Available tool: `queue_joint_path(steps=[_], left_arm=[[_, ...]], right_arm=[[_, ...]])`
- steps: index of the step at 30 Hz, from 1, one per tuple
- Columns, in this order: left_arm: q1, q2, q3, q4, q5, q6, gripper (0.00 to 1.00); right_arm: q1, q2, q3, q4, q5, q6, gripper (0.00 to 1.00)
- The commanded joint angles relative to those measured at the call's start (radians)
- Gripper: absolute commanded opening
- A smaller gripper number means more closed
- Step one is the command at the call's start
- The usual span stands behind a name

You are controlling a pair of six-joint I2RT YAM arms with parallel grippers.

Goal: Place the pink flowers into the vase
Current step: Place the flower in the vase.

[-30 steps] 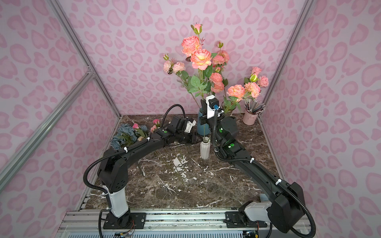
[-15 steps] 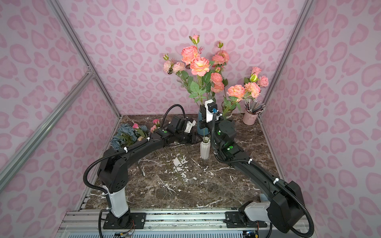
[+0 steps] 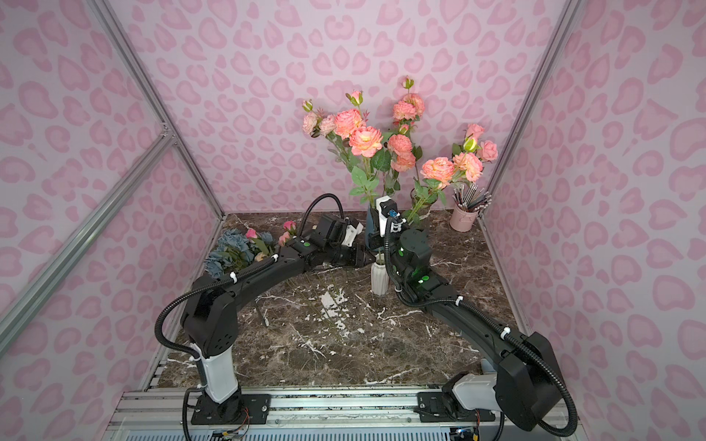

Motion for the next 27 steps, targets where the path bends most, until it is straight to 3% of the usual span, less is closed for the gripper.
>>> queue_joint_path(steps=[1,27], left_arm=[[-0.001,0.003,-0.003,0.009,-0.016,0.015,0.50],[-0.001,-0.005,-0.002,0.007,-0.025,0.017,0.50]], right_arm=[[0.002,0.008,-0.010,0.027,0.014,0.012,0.00],[0.012,0.078,-0.066,-0.032,0.069,0.041,0.00]])
